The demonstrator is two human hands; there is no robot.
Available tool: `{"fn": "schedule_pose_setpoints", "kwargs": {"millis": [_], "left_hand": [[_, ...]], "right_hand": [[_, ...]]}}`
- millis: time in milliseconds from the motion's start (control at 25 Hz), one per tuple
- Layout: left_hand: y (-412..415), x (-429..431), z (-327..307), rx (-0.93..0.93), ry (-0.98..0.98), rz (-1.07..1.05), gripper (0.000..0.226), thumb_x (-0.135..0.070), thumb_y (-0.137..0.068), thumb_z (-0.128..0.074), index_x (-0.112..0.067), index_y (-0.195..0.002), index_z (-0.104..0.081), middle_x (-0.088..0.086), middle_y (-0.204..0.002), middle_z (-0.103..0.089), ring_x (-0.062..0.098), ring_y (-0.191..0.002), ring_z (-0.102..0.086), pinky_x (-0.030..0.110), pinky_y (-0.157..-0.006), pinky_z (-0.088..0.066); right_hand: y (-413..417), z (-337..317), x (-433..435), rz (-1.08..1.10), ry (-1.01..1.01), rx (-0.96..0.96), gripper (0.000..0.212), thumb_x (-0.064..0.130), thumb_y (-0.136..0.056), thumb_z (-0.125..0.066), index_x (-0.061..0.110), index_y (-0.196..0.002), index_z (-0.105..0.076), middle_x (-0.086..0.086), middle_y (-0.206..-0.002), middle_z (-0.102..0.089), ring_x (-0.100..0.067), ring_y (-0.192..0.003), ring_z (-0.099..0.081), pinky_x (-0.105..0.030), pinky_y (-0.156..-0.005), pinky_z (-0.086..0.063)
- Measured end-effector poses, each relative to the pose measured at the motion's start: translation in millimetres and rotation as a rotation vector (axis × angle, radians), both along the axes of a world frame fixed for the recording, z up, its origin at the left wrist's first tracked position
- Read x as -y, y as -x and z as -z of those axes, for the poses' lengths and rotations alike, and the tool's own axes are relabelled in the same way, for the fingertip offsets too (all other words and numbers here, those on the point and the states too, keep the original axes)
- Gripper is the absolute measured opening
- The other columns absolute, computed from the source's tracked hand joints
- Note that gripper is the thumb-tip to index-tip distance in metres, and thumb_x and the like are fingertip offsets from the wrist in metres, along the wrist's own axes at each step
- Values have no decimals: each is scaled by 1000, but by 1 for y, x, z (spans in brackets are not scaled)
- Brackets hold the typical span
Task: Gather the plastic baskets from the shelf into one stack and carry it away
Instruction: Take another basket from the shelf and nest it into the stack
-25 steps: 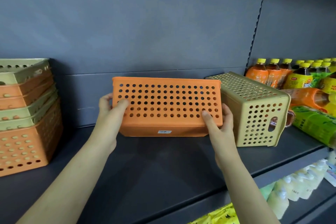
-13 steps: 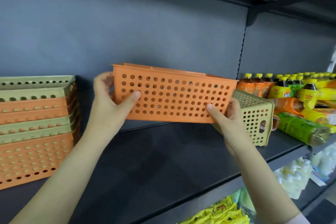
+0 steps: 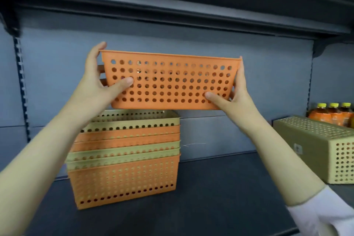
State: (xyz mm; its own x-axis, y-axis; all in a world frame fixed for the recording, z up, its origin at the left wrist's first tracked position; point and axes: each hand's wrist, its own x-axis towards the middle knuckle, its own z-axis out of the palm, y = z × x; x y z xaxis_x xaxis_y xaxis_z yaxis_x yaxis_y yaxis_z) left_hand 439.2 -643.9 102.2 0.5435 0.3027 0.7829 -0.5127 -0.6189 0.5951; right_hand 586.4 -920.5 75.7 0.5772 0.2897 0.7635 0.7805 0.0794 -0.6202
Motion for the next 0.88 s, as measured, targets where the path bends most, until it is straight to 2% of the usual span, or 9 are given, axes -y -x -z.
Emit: {"fn": "schedule_pose_setpoints", "kwargs": {"millis": [80, 160, 240, 320, 400, 520, 640, 800, 880], "left_hand": [[20, -30, 1, 3, 10, -42, 86, -42, -78, -71, -51, -145, -18, -9, -129, -58, 1, -96, -68, 20, -69, -55], [31, -52, 10, -33, 21, -62, 83, -35, -83, -69, -44, -147, -16, -10, -126, -57, -6, -93, -66, 15, -66, -55], [38, -71, 28, -96, 12, -90, 89, -36, -84, -68, -42, -150, -9, -20, -123, -54, -12, -94, -63, 17, -74, -55], [39, -84, 40, -111, -9, -110, 93, -36, -87, -67, -45, -152, -1, -31, -119, -48, -19, -93, -60, 10, -73, -51], [36, -93, 41, -100, -7, -104, 94, -36, -87, -67, -44, -152, 1, -24, -125, -48, -12, -100, -60, 10, -73, -49], [26, -105, 38, -105, -16, -85, 93, -36, -87, -67, -44, -152, -1, -8, -139, -47, 8, -109, -63, 28, -82, -54], [17, -111, 45, -129, -14, -78, 89, -32, -86, -69, -42, -149, -7, -6, -135, -54, 11, -109, -65, 45, -88, -57], [19, -117, 63, -164, 0, -84, 85, -37, -87, -67, -43, -149, -9, -4, -134, -57, 8, -111, -63, 36, -84, -56], [22, -120, 72, -201, -61, -217, 64, -51, -93, -54, -39, -147, -22, -5, -130, -58, 15, -117, -60, 36, -92, -49]], "right_hand": [[9, -7, -36, -51, 49, 16, 116, 13, -87, -72, 39, -150, 22, 8, -154, -37, 2, -130, -48, -26, -105, -45], [14, -5, -64, -71, 97, 29, 116, 17, -87, -72, 40, -149, 24, 9, -158, -29, -3, -136, -43, -36, -110, -41], [16, 5, -86, -77, 135, 12, 112, 23, -87, -72, 41, -150, 19, 11, -156, -28, -10, -138, -42, -43, -112, -40], [18, 16, -100, -62, 124, -26, 108, 24, -87, -71, 40, -151, 14, 12, -146, -34, -12, -133, -45, -44, -108, -43], [16, 19, -108, -31, 96, -45, 106, 24, -86, -72, 39, -151, 11, 9, -139, -37, -15, -128, -50, -43, -102, -48], [9, 15, -114, 10, 83, -51, 105, 26, -84, -75, 40, -150, 6, 1, -140, -38, -20, -124, -54, -41, -97, -52], [3, 18, -119, 22, 94, -53, 107, 25, -81, -77, 41, -149, 4, -2, -139, -38, -21, -122, -56, -34, -91, -56], [-2, 31, -123, 29, 158, -22, 109, 29, -80, -79, 49, -148, 4, 4, -136, -41, -18, -127, -51, -46, -103, -47], [-2, 39, -126, 112, 176, 9, 91, 41, -84, -73, 47, -149, -9, 3, -140, -34, -15, -130, -42, -43, -109, -39]]}}
